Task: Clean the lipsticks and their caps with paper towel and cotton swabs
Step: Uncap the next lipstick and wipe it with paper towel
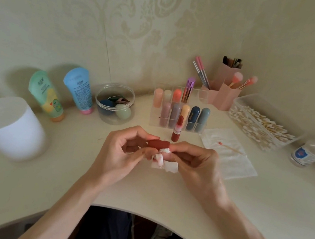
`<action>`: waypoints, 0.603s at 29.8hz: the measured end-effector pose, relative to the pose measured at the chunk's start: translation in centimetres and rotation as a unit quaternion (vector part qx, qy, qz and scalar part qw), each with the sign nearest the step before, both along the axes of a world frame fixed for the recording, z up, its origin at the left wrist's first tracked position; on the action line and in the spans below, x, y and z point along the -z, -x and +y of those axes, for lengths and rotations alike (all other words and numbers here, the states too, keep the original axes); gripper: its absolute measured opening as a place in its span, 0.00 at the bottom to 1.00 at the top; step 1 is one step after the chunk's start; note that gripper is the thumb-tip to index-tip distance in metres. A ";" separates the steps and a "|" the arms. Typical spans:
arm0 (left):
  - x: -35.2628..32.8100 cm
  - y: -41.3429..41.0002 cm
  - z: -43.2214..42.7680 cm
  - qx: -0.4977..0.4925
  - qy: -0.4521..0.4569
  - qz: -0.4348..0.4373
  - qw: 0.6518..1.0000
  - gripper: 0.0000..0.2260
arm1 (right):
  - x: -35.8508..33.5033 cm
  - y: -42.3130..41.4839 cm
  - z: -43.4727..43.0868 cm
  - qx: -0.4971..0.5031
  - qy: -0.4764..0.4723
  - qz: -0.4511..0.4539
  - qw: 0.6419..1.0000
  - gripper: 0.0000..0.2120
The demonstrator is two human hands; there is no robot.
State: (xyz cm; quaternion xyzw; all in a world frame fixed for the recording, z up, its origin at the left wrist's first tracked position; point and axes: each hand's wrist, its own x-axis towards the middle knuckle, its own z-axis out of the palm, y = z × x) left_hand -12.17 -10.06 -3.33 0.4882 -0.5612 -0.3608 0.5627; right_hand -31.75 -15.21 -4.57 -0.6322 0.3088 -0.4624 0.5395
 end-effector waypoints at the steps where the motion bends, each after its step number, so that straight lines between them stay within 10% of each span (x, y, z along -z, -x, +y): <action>1: -0.1 0.0 0.0 0.010 -0.007 0.009 1.000 0.09 | -0.1 0.1 0.0 -0.002 0.008 -0.004 1.000 0.05; 18: 0.1 -0.3 -0.5 0.043 -0.063 0.089 0.993 0.09 | -1.4 0.6 1.0 0.044 0.158 0.077 0.983 0.05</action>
